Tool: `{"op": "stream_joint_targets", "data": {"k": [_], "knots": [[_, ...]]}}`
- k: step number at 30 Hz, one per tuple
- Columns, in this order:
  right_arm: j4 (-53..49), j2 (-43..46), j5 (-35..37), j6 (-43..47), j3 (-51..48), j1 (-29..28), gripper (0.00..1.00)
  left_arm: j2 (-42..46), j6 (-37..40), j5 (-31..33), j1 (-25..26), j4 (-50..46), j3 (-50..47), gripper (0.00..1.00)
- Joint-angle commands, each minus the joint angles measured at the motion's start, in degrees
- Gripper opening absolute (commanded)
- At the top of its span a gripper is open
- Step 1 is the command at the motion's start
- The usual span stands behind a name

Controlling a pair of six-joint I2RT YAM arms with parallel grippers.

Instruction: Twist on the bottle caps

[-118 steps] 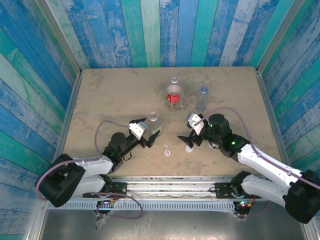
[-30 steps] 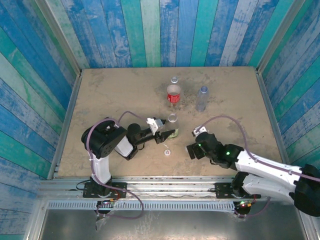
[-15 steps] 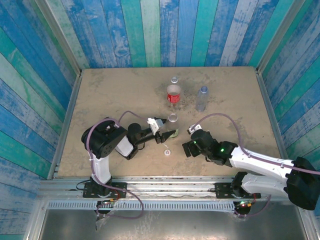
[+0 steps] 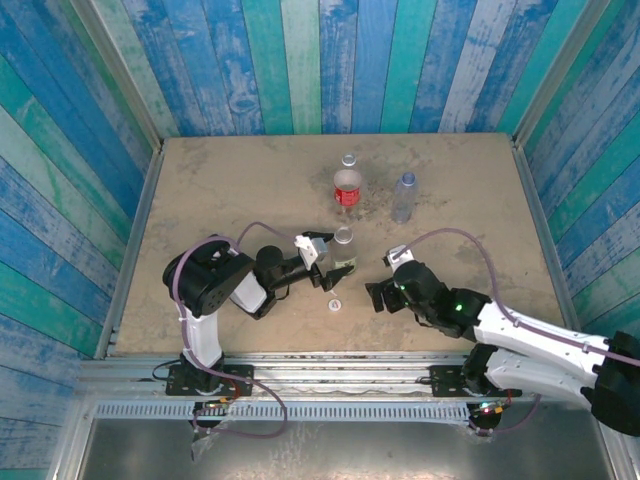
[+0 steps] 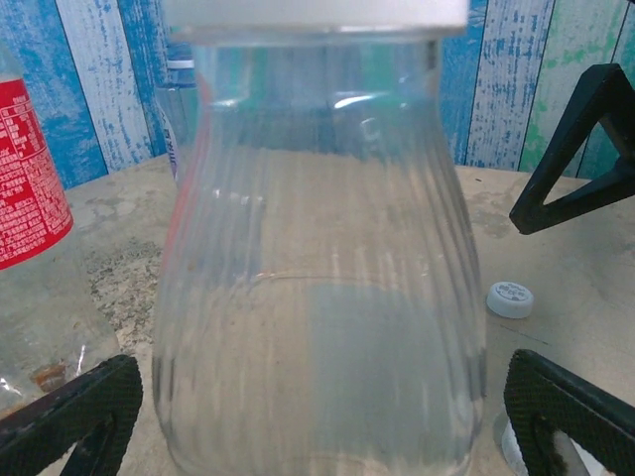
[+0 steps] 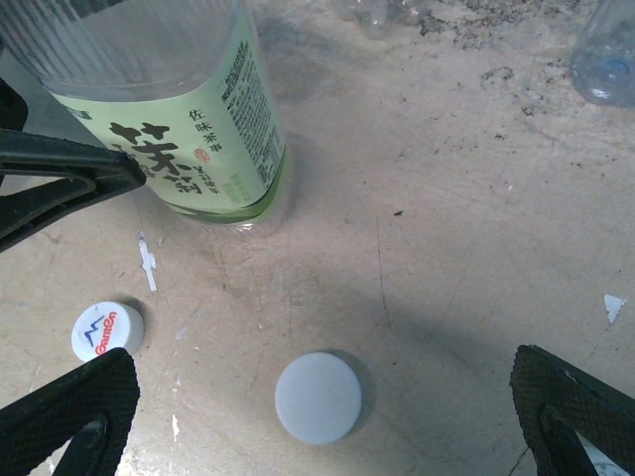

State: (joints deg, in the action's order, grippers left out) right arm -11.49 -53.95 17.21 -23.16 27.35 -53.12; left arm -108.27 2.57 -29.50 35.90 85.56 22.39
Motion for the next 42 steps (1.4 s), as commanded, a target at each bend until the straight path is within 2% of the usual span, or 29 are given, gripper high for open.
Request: {"op": "stream_joint_targets", "data": {"k": [1,12,18,21,22,28,32,36,42], "knots": [[-0.11,1.34,1.08,-1.65,-1.24,-0.31,1.0,-1.66,-0.3,-0.96,0.3,0.8,1.33,0.98],[0.78,-0.13,0.56,-2.06,-1.34,-0.31,1.0,-3.12,-0.74,-3.05,0.28,-0.19,2.83,0.88],[1.18,-0.88,0.54,-2.02,-1.2,-0.3,1.0,-3.36,-1.21,-3.47,0.27,-0.23,2.98,0.76],[1.29,-1.2,0.68,-2.24,-1.27,-0.31,1.0,-3.67,-1.9,-3.47,0.31,-0.48,3.27,0.65],[1.29,-1.14,0.77,-2.42,-1.4,-0.27,1.0,-3.63,-1.94,-3.55,0.29,-0.34,3.19,0.64],[1.54,1.46,3.87,-5.79,-3.48,-0.31,1.0,-2.59,-1.96,-3.72,0.28,-0.57,2.52,0.64],[1.1,2.17,3.35,-5.42,-4.06,-0.31,0.99,-1.91,-1.82,-3.73,0.31,-1.22,2.18,0.64],[-1.18,-1.81,2.49,-4.13,-2.75,-0.46,0.9,-1.73,-0.85,-3.35,0.29,-2.38,2.04,0.65],[-0.53,-11.7,2.17,-1.32,0.68,-1.66,0.87,-1.57,-0.31,-3.28,0.29,-3.76,2.51,0.65]]}}
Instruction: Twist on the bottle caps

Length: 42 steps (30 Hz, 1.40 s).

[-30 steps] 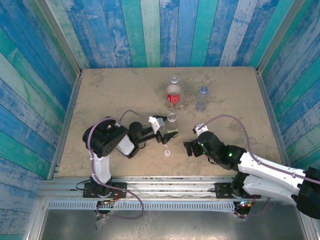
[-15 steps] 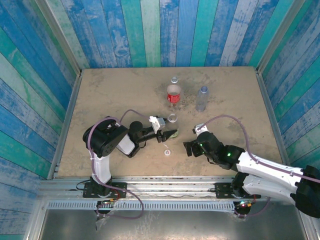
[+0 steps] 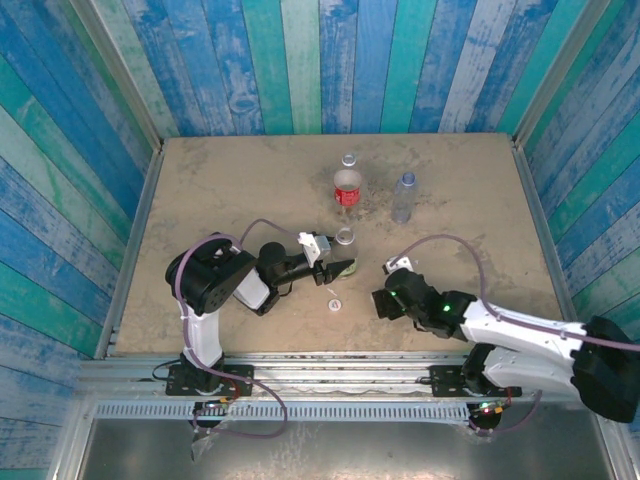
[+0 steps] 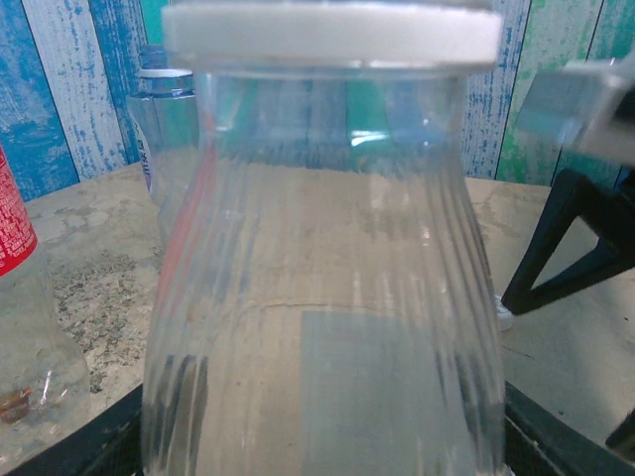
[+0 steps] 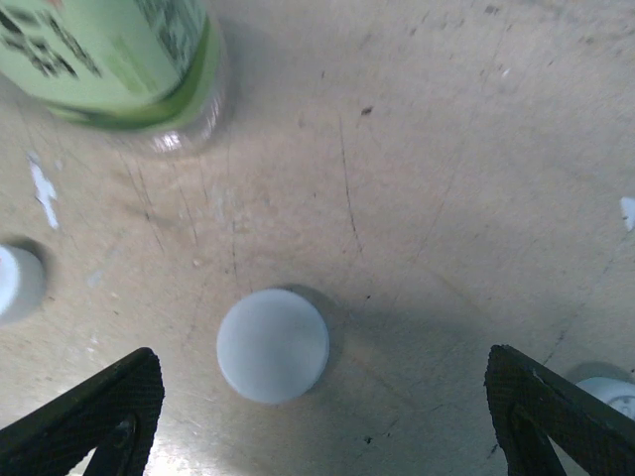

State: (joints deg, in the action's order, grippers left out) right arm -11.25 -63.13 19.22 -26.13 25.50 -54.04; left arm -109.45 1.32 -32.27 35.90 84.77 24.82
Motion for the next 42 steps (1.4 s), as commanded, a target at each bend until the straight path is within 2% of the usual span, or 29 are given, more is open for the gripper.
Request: {"op": "stream_joint_targets", "data": {"k": [1,7,18,42], "knots": [[-0.39,-4.07,0.2,2.06,3.08,-0.95,0.86,-0.33,1.0,-0.48,0.27,-3.3,0.13,0.65],[2.94,-9.66,-1.41,2.18,3.76,-1.11,0.79,-0.55,0.83,-0.51,0.22,-3.54,0.14,0.66],[5.74,-11.71,-2.57,-0.01,2.06,-1.16,0.64,-0.32,0.34,-0.35,0.3,-4.41,0.58,0.68],[6.63,-16.12,-3.43,-0.9,1.76,-1.14,0.51,-1.06,-0.03,-1.08,0.24,-5.46,1.37,0.69]]}}
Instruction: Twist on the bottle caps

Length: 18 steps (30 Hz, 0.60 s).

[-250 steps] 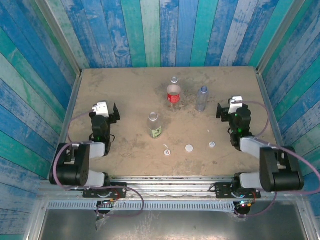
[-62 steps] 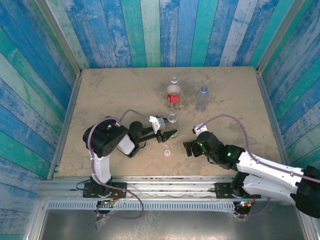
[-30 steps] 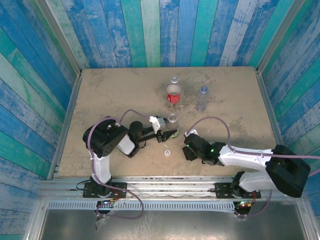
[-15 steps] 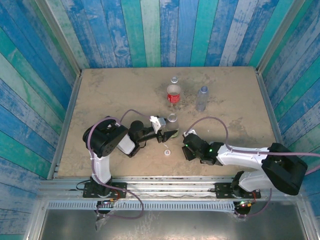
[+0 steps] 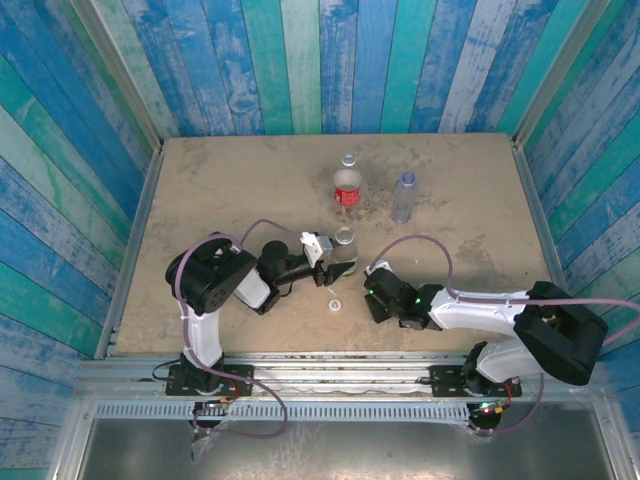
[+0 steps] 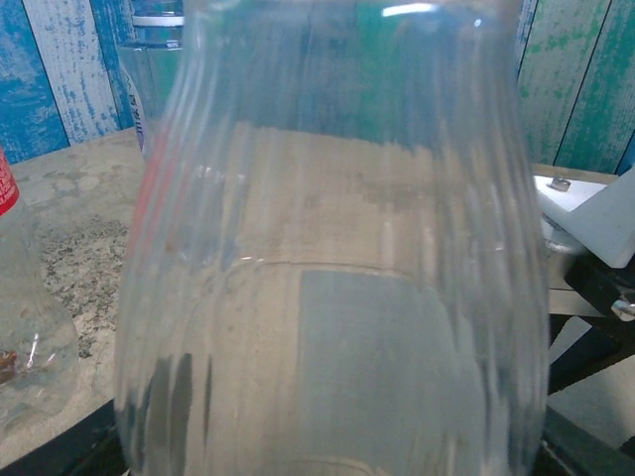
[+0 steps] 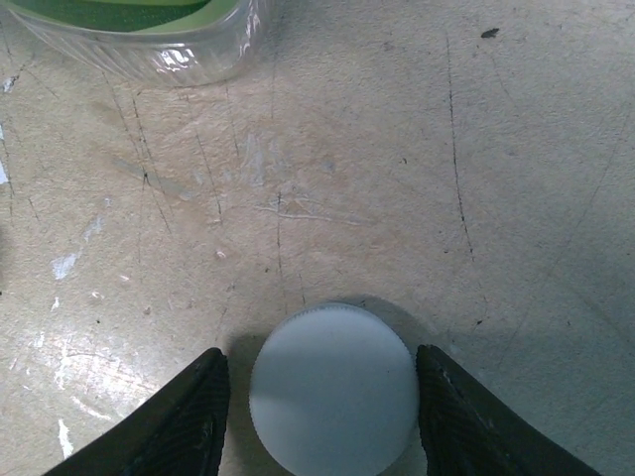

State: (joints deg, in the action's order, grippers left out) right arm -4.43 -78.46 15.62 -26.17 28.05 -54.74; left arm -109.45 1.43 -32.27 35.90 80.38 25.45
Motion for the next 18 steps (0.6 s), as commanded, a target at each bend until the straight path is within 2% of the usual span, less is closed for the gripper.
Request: {"op": "stream_joint_targets", "data": {"k": [1,8,18], "knots": [[-0.23,-0.99,0.16,-0.9,-0.7,-0.37,0.5,-1.08,-0.24,-1.13,0.31,-1.1,0.74,0.69],[-0.87,-1.1,0.07,-0.9,-0.23,-0.44,0.41,-1.3,-0.13,-1.13,0.27,-1.1,0.83,0.69],[-4.88,2.82,0.49,-0.62,1.86,-0.38,0.41,-1.55,-0.03,-1.17,0.3,-1.19,0.83,0.69]]}}
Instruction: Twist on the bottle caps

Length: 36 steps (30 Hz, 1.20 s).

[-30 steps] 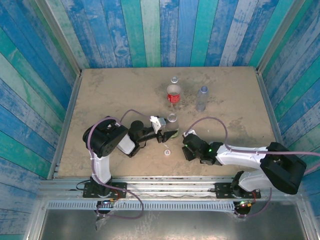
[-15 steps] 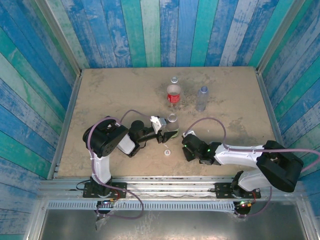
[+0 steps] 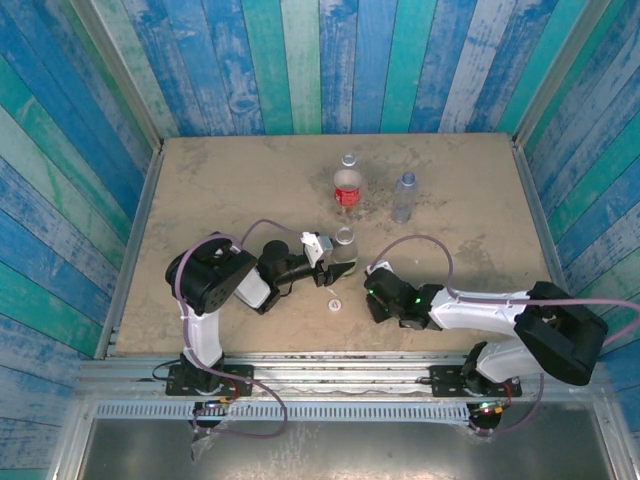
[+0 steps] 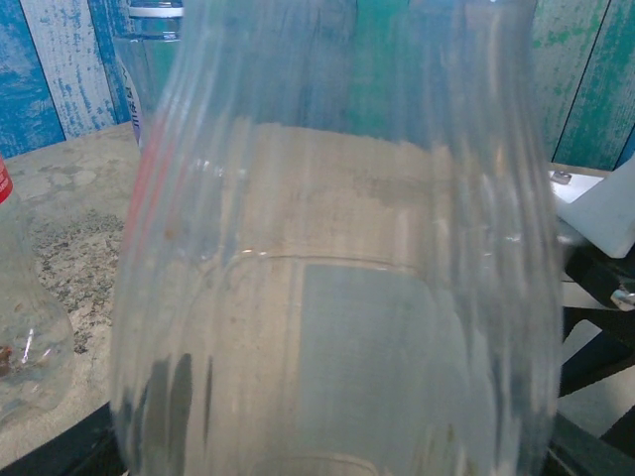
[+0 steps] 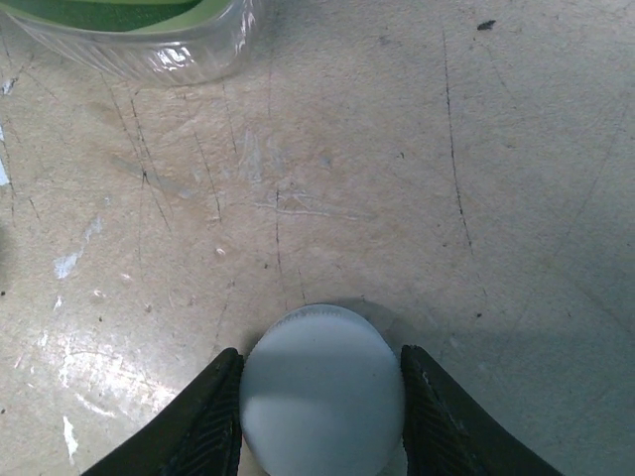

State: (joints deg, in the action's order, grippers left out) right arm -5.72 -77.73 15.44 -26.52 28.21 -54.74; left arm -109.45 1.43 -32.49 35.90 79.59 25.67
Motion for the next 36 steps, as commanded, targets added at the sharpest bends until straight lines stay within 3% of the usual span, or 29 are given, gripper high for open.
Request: {"op": "stream_joint_targets", "data": {"k": [1,14,24,36], "knots": [[-4.38,3.01,0.72,-0.12,2.15,-0.41,0.41,-1.52,-0.04,-0.93,0.31,-0.32,0.62,0.69],[-21.37,9.09,-2.28,3.3,16.57,-0.28,0.42,-2.11,-0.43,-1.31,0.28,-0.49,1.05,0.69],[-30.45,4.01,-5.24,10.75,32.7,2.12,0.43,-1.8,0.23,-1.22,0.28,-1.65,1.25,0.69],[-34.37,-1.83,-9.27,16.59,45.24,6.99,0.43,-2.4,0.89,-1.17,0.31,-2.64,1.66,0.69]]}}
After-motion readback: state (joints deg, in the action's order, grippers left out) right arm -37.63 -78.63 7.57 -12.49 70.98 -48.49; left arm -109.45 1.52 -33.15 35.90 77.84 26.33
